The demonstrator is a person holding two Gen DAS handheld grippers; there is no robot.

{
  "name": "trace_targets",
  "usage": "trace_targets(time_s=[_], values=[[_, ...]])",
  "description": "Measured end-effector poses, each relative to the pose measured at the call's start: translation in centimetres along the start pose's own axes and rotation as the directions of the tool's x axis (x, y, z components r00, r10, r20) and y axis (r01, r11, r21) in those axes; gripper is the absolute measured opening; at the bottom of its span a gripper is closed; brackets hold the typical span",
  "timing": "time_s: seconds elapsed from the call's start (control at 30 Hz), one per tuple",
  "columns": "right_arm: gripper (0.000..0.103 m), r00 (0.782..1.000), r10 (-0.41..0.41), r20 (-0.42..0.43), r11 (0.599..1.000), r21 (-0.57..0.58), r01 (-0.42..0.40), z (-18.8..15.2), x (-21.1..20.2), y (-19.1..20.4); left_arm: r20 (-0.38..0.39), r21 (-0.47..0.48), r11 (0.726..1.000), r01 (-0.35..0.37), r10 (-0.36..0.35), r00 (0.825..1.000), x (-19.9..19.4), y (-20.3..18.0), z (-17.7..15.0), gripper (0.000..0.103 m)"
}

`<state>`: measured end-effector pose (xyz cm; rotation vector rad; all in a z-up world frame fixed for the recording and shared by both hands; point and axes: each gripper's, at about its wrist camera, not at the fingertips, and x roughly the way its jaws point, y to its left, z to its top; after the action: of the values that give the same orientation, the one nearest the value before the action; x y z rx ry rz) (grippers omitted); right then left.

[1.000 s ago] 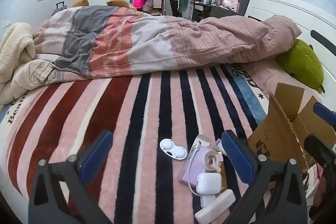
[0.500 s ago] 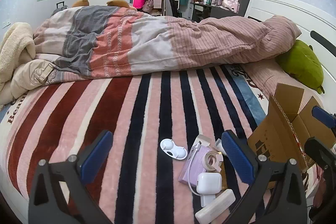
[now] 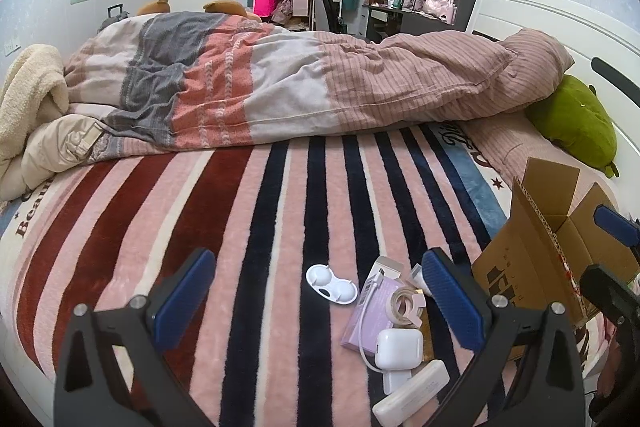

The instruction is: Organize rigid objects

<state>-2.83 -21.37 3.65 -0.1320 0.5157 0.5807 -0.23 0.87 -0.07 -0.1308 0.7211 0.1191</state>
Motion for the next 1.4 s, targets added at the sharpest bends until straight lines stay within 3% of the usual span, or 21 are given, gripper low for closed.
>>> trace_targets(time_s=[1.4], values=[[0.103,1.0,0.011,-0.022,1.0,0.003,-0.011,-0.54,0.3,0.39,0.004,0.0,1.0,0.003,-0.003,1.0,-0.38,0.16,-0.09,0.103]])
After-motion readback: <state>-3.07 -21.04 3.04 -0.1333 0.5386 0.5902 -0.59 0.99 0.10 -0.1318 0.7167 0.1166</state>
